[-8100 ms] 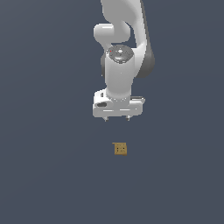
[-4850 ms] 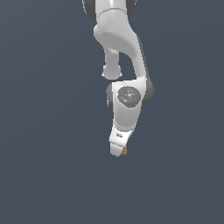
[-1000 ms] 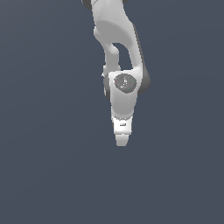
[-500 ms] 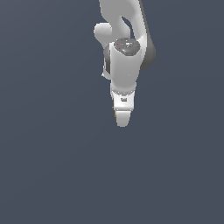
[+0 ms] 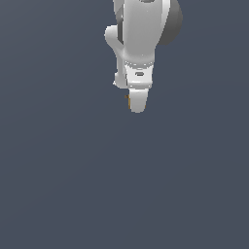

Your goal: Pick up the object and move it to a goal position.

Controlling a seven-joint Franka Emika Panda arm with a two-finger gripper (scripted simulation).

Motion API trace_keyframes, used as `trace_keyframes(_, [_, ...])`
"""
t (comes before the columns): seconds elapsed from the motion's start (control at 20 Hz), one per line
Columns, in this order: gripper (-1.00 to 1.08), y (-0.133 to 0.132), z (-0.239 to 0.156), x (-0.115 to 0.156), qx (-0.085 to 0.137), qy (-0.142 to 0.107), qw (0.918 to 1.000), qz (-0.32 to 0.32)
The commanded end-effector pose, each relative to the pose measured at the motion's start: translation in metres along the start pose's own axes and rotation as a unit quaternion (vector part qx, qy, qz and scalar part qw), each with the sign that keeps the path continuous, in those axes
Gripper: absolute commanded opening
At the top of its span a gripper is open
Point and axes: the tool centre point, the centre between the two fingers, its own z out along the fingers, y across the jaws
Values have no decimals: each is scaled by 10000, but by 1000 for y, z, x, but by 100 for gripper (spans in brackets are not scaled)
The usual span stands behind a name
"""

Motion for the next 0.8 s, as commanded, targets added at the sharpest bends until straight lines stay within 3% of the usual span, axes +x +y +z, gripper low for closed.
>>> trace_keyframes(0.0, [-100,-12,-25,0,-5,9,10000,-3])
trace_keyframes(0.75, [-100,-72,-158,-1,-10,27,10000,-3])
